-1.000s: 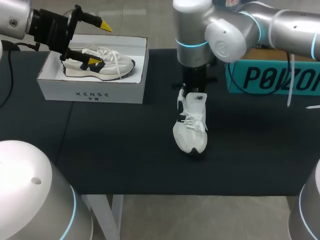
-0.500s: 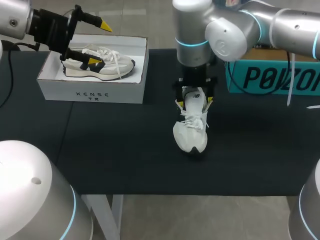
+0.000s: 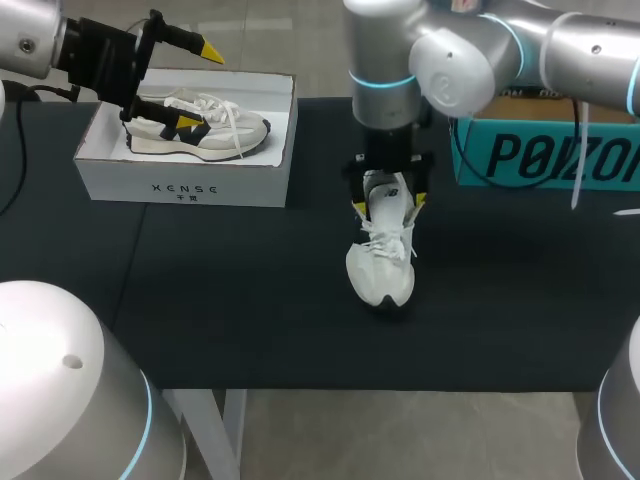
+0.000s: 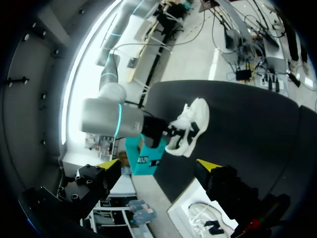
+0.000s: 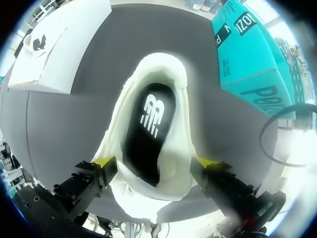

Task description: Take the shoe out of the shoebox, open the shoe tongue, remove and reinsert the insole, then place the shoe into the shoebox

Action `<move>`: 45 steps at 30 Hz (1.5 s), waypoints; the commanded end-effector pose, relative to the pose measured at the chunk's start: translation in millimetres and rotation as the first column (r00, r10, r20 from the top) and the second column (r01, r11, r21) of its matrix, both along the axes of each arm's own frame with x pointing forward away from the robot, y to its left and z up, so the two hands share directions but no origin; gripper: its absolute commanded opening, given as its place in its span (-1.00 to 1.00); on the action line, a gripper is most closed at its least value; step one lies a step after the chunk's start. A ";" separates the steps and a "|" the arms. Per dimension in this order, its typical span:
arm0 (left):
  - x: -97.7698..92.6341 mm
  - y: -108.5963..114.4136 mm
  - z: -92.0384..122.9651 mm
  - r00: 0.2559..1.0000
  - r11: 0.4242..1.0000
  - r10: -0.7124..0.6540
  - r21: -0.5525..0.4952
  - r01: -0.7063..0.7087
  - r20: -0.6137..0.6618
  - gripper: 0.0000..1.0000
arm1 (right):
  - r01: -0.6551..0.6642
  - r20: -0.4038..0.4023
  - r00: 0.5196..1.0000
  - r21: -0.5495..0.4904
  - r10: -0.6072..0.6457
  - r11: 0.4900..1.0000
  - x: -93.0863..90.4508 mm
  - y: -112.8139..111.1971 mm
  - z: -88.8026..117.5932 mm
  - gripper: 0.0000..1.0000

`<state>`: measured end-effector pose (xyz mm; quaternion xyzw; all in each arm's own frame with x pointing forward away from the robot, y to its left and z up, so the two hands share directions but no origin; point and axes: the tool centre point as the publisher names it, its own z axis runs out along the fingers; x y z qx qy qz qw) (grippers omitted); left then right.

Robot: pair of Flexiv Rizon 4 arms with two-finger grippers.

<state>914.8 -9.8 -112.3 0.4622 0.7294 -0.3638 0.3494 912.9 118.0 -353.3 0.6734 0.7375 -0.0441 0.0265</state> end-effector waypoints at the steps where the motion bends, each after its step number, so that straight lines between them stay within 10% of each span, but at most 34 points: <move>1: -0.6 0.2 0.3 1.000 1.000 0.000 0.003 0.000 0.000 1.00 | 0.004 -0.004 1.000 -0.001 -0.004 1.000 -6.1 0.0 4.4 1.00; 13: -0.6 0.2 0.3 1.000 1.000 0.000 0.003 0.000 0.000 1.00 | 0.013 -0.038 0.999 0.000 -0.013 1.000 -40.0 8.8 17.9 0.95; 15: -0.6 0.2 0.3 1.000 1.000 0.000 0.003 0.000 0.000 1.00 | 0.021 -0.039 0.999 0.000 -0.021 1.000 -45.0 9.9 21.2 -0.04; 18: -0.6 0.2 0.3 1.000 1.000 0.000 0.003 0.000 0.000 1.00 | -0.009 -0.043 0.999 0.004 0.010 1.000 -49.0 16.7 21.0 -1.00; 32: -0.6 0.2 0.3 1.000 1.000 0.000 0.003 0.000 0.000 1.00 | -0.029 -0.052 0.998 -0.047 0.027 0.998 -8.3 14.3 -8.8 -1.00; 37: -0.6 0.2 0.3 1.000 1.000 0.000 0.003 0.000 0.000 1.00 | -0.133 0.014 0.991 -0.007 0.133 0.991 0.2 16.4 21.9 -1.00; 40: -0.6 0.2 0.3 1.000 1.000 0.000 0.003 0.000 0.000 1.00 | -0.363 0.103 0.929 0.056 0.356 0.930 6.8 17.7 44.2 -1.00; 44: -0.6 0.2 0.3 1.000 1.000 0.000 0.003 0.000 0.000 1.00 | -0.778 0.114 0.623 0.200 0.774 0.596 1.7 20.3 62.7 -1.00; 45: -0.6 0.2 0.3 1.000 1.000 0.000 0.003 0.000 0.000 1.00 | -0.778 0.114 0.623 0.200 0.774 0.596 1.7 20.3 62.7 -1.00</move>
